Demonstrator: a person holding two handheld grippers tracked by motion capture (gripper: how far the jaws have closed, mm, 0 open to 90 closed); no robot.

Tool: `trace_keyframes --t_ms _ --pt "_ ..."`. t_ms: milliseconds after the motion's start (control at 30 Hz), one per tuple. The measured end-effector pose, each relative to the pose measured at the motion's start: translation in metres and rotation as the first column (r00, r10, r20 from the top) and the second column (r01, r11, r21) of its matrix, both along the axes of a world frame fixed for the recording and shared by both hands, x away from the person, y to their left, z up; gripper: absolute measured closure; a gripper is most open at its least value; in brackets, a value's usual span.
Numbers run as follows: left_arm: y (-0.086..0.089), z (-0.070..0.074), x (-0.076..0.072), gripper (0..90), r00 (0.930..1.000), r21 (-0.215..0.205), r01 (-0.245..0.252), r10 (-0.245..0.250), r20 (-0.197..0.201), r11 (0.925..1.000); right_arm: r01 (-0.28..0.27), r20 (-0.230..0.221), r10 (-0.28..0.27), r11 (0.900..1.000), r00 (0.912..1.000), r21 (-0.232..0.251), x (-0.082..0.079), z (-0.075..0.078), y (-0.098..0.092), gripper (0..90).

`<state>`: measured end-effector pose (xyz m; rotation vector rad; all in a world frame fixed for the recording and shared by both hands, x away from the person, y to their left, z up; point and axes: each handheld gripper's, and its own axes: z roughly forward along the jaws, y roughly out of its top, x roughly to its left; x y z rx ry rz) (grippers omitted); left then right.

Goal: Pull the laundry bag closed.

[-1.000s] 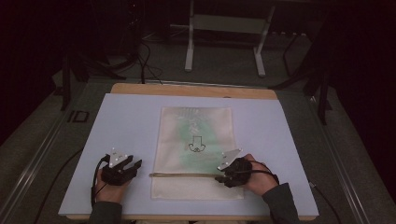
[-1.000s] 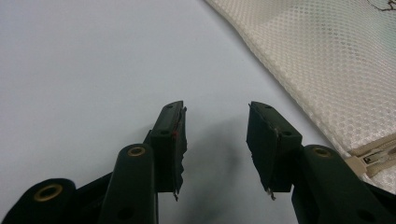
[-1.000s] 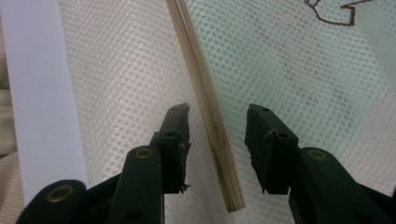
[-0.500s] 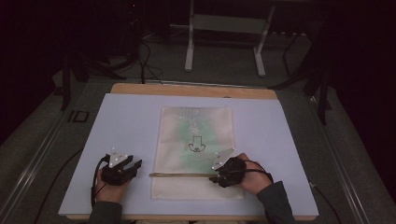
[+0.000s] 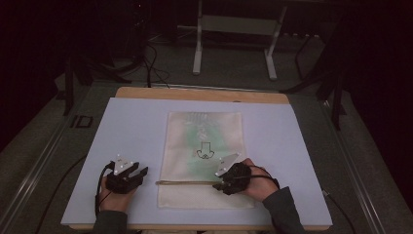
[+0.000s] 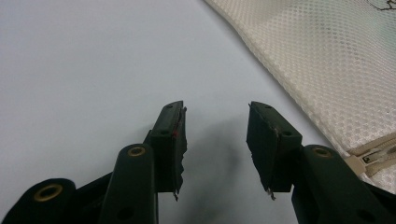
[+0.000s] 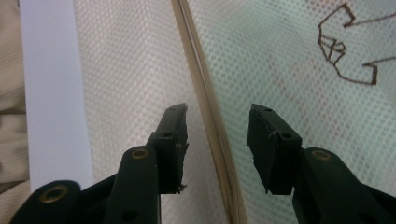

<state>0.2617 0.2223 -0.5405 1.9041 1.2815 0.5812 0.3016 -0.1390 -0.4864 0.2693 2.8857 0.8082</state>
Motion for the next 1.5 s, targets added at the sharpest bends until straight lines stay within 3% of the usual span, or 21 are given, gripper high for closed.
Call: trace_keyframes --t_ms 800,1500 --pt "0.000 0.000 0.000 56.1 1.0000 -0.001 0.003 -0.003 0.001 1.0000 -0.049 0.001 0.049 0.999 0.9988 0.024 0.002 0.002 0.031 59.6" --pt "0.001 0.000 0.000 56.1 1.0000 -0.009 0.004 -0.004 0.003 1.0000 -0.073 0.000 0.073 0.996 0.9973 0.055 0.003 -0.007 0.060 62.2"
